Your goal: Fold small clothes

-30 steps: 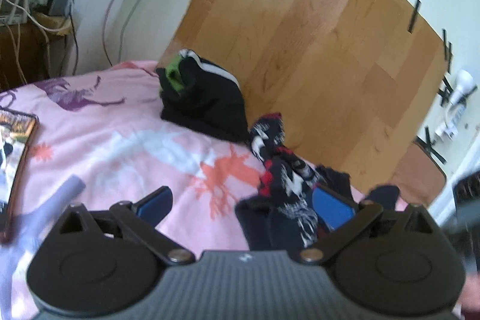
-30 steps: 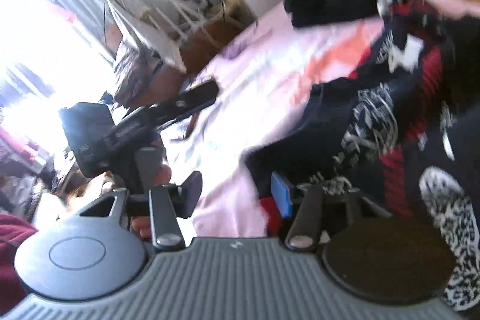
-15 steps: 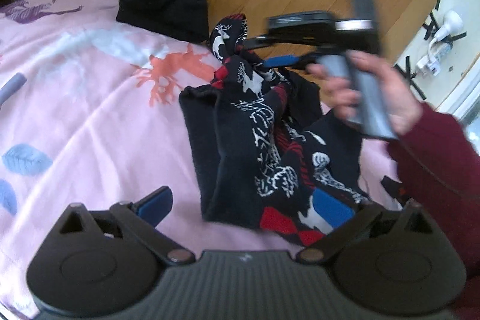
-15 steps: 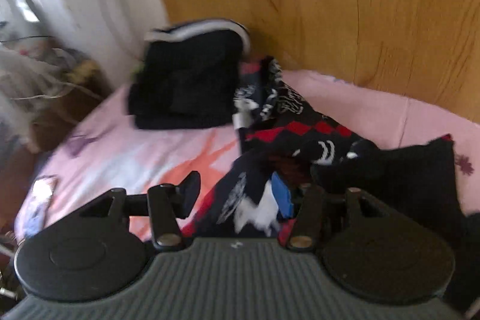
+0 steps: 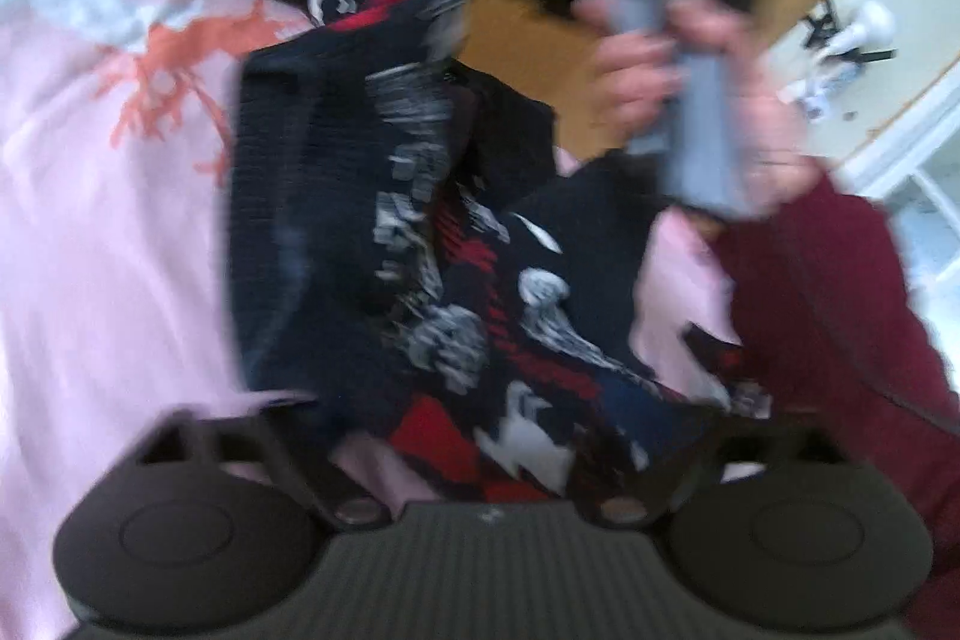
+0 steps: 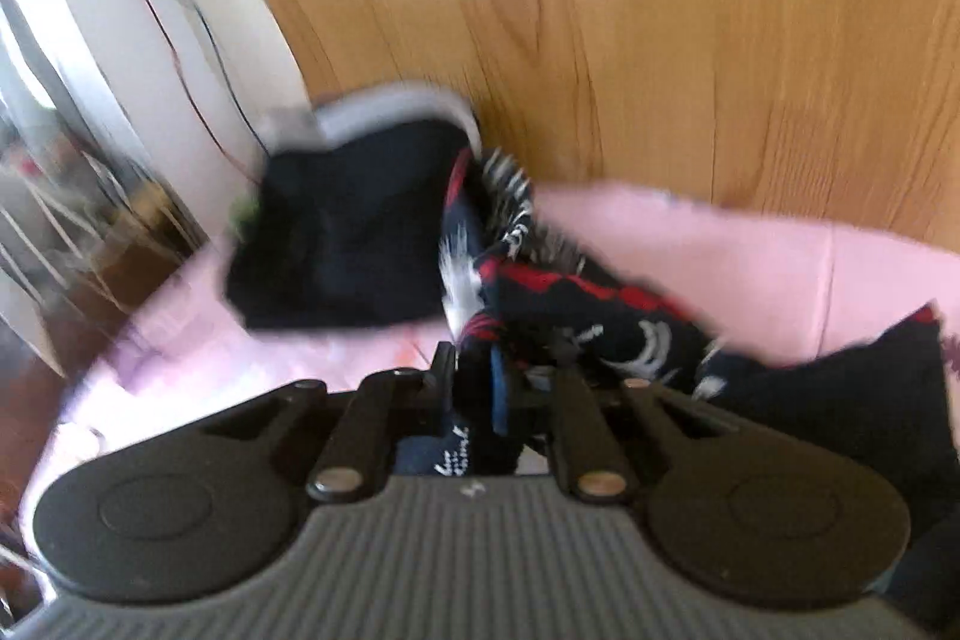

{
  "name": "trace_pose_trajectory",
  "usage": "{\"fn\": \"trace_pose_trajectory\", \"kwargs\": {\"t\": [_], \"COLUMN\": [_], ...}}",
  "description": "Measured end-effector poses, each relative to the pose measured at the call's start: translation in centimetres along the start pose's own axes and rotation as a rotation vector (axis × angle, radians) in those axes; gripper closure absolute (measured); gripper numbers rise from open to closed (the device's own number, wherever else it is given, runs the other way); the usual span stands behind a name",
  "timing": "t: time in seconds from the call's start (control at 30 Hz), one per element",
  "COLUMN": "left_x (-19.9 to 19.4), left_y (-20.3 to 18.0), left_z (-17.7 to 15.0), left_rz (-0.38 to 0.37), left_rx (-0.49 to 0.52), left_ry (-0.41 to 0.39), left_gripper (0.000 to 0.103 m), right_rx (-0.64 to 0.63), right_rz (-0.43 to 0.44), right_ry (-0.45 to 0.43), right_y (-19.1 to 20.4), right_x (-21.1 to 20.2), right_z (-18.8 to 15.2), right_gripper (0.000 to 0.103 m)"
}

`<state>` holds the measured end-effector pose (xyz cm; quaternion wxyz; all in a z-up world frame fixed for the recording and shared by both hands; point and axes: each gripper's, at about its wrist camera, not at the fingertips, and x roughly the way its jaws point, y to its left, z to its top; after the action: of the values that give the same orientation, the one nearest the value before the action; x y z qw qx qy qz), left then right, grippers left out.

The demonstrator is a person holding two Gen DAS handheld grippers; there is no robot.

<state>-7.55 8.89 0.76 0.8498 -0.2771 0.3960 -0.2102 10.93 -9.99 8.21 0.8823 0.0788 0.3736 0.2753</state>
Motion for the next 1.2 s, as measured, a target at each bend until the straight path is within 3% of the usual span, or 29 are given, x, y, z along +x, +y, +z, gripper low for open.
{"fn": "trace_pose_trajectory", "kwargs": {"t": [0.07, 0.1, 0.2, 0.4, 0.67, 0.8, 1.0, 1.2], "left_x": [0.5, 0.6, -0.7, -5.0, -12.9, -17.6, -22.6, -23.7], "left_y": [0.1, 0.4, -0.1, -5.0, -12.0, -15.8, -21.1, -25.4], "left_z": [0.8, 1.2, 2.7, 5.6, 13.2, 15.2, 15.5, 16.0], "left_rz": [0.046, 0.041, 0.041, 0.067, 0.052, 0.026, 0.006, -0.024], "left_rx": [-0.007, -0.022, -0.014, 0.166, 0.311, 0.394, 0.506, 0.565], "left_ry": [0.009, 0.009, -0.063, -0.255, -0.546, -0.725, -0.889, -0.949], "left_gripper": [0.085, 0.086, 0.088, 0.089, 0.090, 0.090, 0.090, 0.090], "right_rx": [0.015, 0.014, 0.030, 0.045, 0.047, 0.032, 0.012, 0.018], "right_rz": [0.053, 0.059, 0.073, 0.044, -0.023, -0.072, -0.093, -0.083], "right_ry": [-0.103, -0.147, -0.266, -0.513, -0.804, -0.919, -1.068, -1.110], "right_y": [0.0, 0.1, -0.1, -1.5, 0.0, 2.4, 3.8, 4.5], "right_x": [-4.2, -5.9, -11.5, -21.7, -33.3, -37.2, -42.7, -45.8], "right_z": [1.4, 2.0, 3.7, 4.8, 6.8, 6.8, 5.2, 3.7], "right_gripper": [0.089, 0.089, 0.089, 0.089, 0.089, 0.089, 0.089, 0.089]}}
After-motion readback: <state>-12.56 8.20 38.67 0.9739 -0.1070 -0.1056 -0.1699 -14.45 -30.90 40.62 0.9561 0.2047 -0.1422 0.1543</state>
